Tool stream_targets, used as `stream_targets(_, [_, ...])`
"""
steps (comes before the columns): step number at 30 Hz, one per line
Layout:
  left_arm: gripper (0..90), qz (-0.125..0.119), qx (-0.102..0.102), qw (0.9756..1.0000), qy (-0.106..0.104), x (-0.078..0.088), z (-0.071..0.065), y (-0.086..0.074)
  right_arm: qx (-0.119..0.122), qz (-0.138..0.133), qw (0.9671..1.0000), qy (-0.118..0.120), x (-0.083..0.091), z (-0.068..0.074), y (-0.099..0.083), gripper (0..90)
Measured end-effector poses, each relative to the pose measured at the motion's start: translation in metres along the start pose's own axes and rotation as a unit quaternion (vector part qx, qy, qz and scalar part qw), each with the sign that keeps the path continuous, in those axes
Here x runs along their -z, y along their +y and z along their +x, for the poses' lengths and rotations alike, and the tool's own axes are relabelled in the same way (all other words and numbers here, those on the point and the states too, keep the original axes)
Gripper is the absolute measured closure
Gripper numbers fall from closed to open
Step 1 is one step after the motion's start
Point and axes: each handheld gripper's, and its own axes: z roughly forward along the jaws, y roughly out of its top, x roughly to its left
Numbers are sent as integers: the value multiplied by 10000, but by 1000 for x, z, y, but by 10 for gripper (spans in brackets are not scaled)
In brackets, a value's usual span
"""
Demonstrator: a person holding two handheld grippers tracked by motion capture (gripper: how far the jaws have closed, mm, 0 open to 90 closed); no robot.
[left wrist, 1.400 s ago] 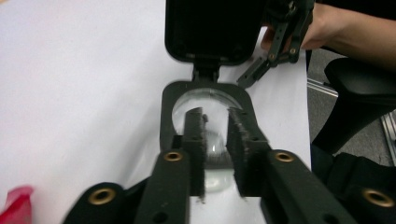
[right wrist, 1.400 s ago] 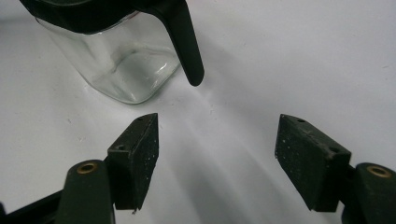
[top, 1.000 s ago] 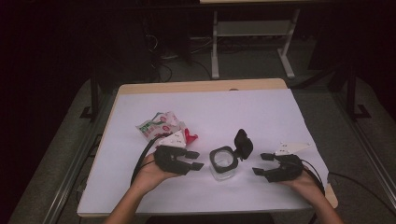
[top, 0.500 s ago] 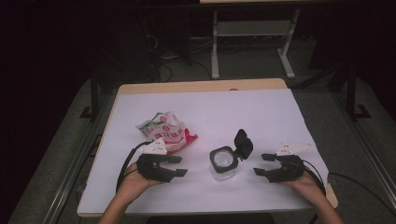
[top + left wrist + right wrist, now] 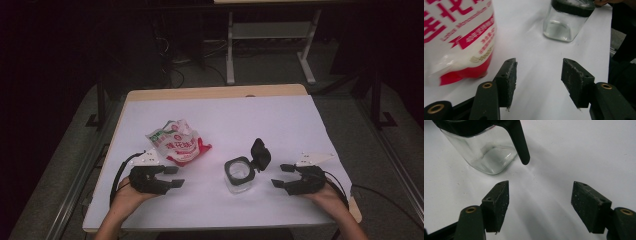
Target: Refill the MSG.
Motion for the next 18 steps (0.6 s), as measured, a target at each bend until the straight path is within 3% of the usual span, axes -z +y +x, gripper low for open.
stream_targets(12, [460,23,92,9997,234,20,20,-10,16,16,10000,5,-1,0,0,304])
stream_targets(18, [456,-22,302,9988,380,26,31,-15,3,32,10000,24,-3,0,0,304])
